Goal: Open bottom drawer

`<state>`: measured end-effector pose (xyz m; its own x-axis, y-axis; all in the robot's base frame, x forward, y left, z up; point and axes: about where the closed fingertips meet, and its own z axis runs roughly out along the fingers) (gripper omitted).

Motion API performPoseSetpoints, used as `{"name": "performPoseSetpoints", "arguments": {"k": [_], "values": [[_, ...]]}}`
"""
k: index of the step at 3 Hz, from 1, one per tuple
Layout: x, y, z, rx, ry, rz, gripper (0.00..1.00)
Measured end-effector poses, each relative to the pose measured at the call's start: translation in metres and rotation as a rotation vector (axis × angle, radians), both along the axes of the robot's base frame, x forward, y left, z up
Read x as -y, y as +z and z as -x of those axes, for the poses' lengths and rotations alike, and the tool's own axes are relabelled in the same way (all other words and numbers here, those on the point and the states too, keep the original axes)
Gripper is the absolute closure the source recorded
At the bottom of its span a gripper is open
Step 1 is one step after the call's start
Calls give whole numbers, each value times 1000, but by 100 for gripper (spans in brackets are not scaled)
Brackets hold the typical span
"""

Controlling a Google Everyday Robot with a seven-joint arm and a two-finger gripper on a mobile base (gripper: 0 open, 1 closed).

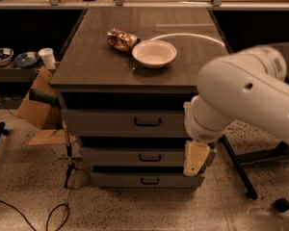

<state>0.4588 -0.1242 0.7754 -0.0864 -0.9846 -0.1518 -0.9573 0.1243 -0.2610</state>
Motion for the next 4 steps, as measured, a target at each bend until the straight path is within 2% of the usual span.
{"name": "performPoseSetpoints", "arguments": {"k": [1, 2, 3, 4], "values": [[1, -59, 3, -35, 2, -63, 0], [-9, -119, 13, -74, 3, -125, 0], [-30, -173, 25, -95, 0, -187, 0], [-64, -240, 26, -106, -23, -298, 0]]}}
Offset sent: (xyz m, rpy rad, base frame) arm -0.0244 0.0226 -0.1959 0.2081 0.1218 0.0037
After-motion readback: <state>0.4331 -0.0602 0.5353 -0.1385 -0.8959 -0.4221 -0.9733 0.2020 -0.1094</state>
